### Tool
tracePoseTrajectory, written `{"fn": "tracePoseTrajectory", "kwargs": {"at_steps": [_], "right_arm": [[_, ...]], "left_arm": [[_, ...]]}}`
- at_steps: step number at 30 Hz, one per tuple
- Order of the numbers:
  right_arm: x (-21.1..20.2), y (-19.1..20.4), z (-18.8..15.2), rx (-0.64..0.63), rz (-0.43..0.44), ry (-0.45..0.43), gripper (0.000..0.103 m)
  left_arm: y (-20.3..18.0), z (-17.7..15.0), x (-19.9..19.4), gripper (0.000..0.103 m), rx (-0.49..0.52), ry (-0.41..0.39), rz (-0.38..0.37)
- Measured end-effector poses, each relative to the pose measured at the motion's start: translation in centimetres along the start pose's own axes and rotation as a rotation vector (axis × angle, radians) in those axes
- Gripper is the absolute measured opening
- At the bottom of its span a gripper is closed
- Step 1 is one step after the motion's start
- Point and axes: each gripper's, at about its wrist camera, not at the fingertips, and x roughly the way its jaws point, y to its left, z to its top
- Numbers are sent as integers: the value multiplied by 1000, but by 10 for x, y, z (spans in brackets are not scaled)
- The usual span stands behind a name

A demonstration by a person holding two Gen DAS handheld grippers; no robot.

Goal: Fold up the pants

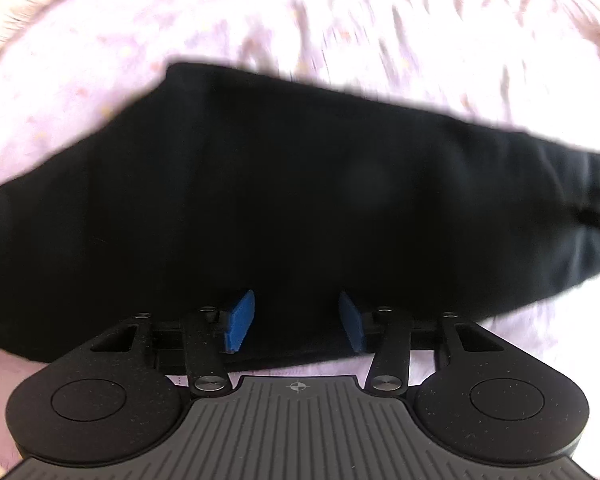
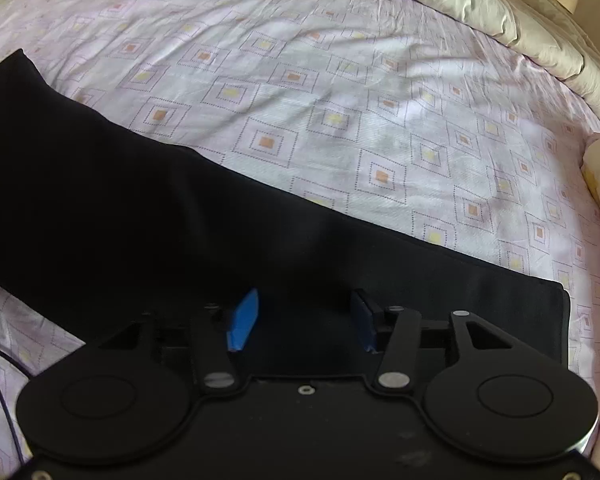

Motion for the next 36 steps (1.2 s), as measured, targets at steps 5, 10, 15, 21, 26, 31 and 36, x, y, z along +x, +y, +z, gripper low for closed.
{"fn": "tracePoseTrajectory", "kwargs": {"at_steps": [5, 10, 15, 21, 26, 31, 36], "right_arm": [[14, -12, 8, 24, 33, -17, 65], [1, -51, 6, 162, 119, -96, 65], [-23, -117, -20, 308, 141, -181, 65], [-31, -199, -57, 384, 108, -170, 67], [-19, -232, -75, 349, 129, -140, 56], [-3, -236, -67, 292, 190, -135, 42], [17, -237, -59, 281, 196, -96, 41]], "left_arm": [[-42, 10, -33, 44, -41, -64, -34], [-103, 8, -46, 44, -39, -74, -65], [-166, 13, -45, 44, 36, -70, -94], [-206, 18, -25, 44, 119, -34, -117], [-226, 14, -19, 44, 151, -16, -126], [-232, 18, -14, 44, 145, -8, -115], [-232, 19, -15, 44, 124, -2, -102]]}}
